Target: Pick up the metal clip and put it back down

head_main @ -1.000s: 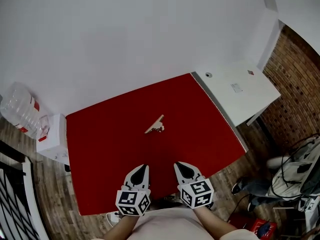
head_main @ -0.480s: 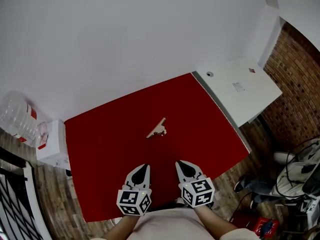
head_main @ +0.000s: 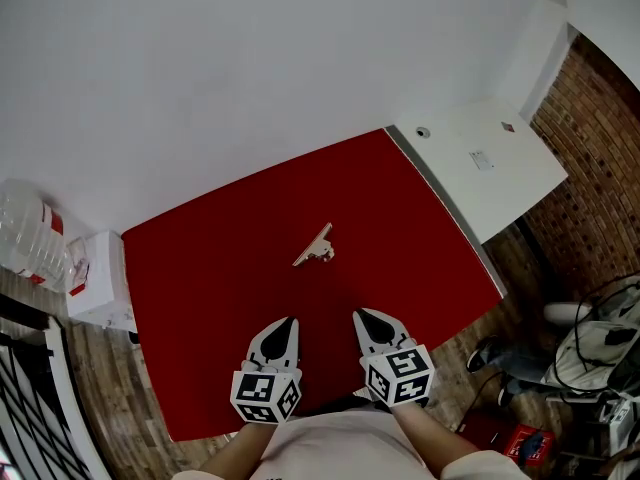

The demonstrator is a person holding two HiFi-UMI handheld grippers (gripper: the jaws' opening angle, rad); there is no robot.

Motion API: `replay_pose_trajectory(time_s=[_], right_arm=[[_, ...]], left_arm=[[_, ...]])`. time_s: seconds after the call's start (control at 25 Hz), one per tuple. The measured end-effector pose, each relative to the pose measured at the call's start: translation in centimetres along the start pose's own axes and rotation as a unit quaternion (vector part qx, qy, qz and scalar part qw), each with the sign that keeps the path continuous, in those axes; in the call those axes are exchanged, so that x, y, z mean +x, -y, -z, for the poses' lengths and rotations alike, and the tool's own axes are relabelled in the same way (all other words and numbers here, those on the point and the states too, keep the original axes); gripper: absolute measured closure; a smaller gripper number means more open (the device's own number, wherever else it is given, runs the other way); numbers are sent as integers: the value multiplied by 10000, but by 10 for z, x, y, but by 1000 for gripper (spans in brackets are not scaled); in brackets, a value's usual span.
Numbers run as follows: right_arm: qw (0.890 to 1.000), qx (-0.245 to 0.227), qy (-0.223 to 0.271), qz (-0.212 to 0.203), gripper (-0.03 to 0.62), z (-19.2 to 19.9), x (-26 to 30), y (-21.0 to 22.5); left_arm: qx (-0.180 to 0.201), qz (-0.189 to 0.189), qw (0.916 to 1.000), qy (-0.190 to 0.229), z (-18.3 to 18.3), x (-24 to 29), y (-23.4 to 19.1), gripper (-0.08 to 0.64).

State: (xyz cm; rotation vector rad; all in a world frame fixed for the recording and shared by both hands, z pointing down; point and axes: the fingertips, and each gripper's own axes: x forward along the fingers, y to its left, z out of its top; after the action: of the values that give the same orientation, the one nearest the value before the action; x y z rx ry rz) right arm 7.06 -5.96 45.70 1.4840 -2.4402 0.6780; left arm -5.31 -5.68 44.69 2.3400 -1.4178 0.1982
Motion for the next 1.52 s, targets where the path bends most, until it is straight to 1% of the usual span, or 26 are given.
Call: replay_pose_trajectory(time_s=[0.24,0.44,0.6,0.72,0.88,0.92,1.0,1.28,1.52], right_arm=[[9998,-82,-161,4,588,1,22,12],[9997,16,-225,-70,588,2,58,26],[9995,-13,-325,-35,588,10,88,36],[9990,16,-438,-46,586,23,118,48],[9985,198,-502,-77,584,37,154,61],[9984,243,-513,-79,576,40,162,64],[9976,367,-585,-78,524,45,177,70],[9923,773,-971,49,471,74,231,90],[9854,1193,-1200,162,448,94,261,103]], left_arm=[[-35,-6,9999,-116,8,21,-16,557],[-88,-55,9999,-37,11,53,-36,557],[-2,-68,10000,-61,10,71,-47,557],[68,44,9998,-175,21,86,-51,557],[84,98,9992,-369,40,96,-57,557],[64,109,9991,-401,43,97,-58,557],[17,129,9989,-456,48,99,-60,555],[-111,68,9978,-643,63,108,-77,557],[-213,-48,9965,-807,79,106,-92,557]])
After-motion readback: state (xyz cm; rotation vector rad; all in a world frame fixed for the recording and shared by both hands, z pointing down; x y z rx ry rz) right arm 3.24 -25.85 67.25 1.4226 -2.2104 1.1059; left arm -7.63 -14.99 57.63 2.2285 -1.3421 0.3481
